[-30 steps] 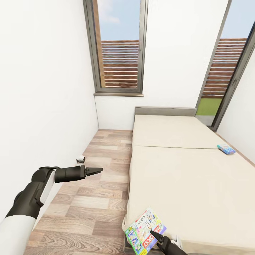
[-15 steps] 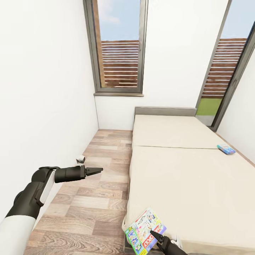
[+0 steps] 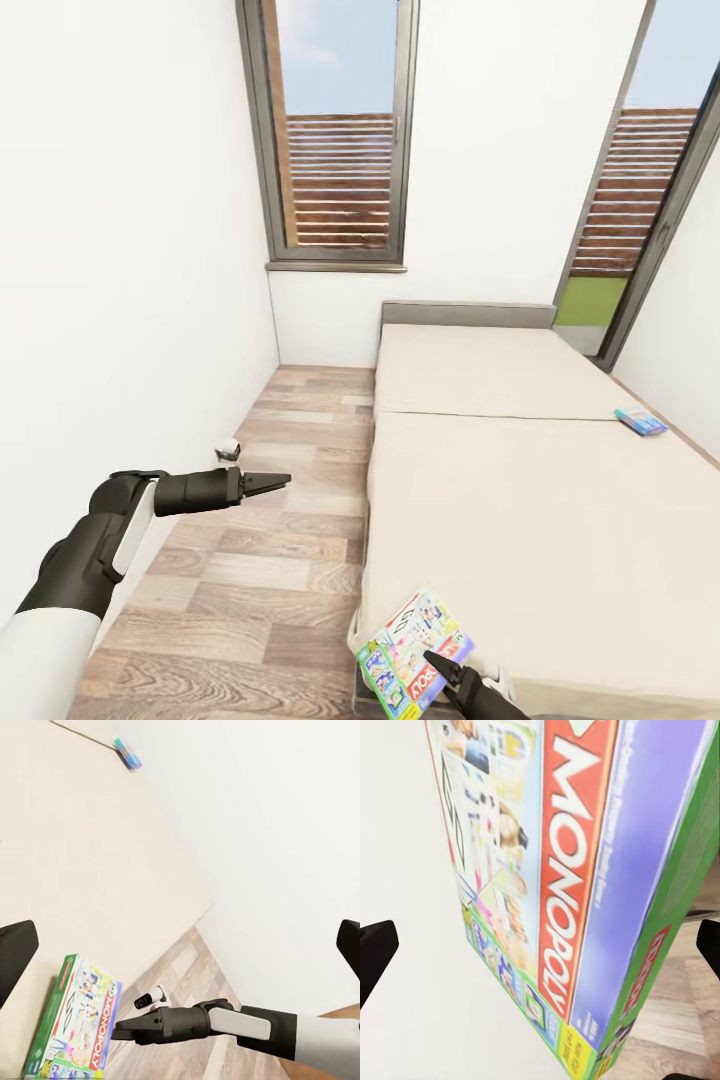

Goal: Put all the toys in the child's room - the three board games (two on the bed and one on the table), the two jigsaw puzzles on the table, and the tennis ball on the table - inside the toy box on the table in the child's room.

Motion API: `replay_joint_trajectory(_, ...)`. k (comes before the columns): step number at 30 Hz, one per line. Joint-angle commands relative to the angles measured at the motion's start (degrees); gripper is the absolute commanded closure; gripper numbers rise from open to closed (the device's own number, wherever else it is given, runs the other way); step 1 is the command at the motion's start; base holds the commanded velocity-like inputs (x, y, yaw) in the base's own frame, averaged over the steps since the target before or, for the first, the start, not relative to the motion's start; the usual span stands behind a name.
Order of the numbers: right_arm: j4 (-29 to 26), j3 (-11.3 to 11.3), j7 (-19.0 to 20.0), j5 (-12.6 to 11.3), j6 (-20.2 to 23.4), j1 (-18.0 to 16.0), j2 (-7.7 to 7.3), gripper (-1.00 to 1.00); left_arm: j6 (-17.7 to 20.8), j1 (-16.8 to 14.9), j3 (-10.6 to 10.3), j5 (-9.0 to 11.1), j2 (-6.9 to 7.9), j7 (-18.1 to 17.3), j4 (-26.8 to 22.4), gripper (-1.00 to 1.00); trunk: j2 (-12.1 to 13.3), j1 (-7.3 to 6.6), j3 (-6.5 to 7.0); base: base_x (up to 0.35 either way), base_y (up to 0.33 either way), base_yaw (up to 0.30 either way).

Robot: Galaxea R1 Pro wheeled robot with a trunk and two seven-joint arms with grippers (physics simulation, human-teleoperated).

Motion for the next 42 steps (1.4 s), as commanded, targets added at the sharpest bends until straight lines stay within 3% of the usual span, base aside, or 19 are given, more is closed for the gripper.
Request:
replay_joint_trajectory(1,0.0,-0.1,0.1,-0.4,0.5,0.0,0.01,-1.00,0.4,0.0,0.0,0.1,0.01,-0.1,0.0,-1.00,0.0,-0.01,-0.05,0.000,0.092,0.000)
replay_joint_trajectory(29,0.0,-0.1,0.1,-0.3,0.4,0.0,0.01,-1.00,0.4,0.0,-0.1,0.1,0.01,-0.1,0.0,-1.00,0.0,-0.01,-0.05,0.000,0.012,0.000)
replay_joint_trajectory(30,0.0,-0.1,0.1,-0.3,0.4,0.0,0.01,1.00,0.4,0.0,-0.1,0.1,0.01,-0.1,0.0,-1.00,0.0,-0.01,-0.05,0.000,0.000,0.000)
replay_joint_trajectory(42,0.0,-0.1,0.1,-0.3,0.2,0.0,0.01,1.00,0.4,0.0,0.1,0.1,0.01,-0.2,0.0,-1.00,0.0,-0.01,-0.05,0.000,0.000,0.000)
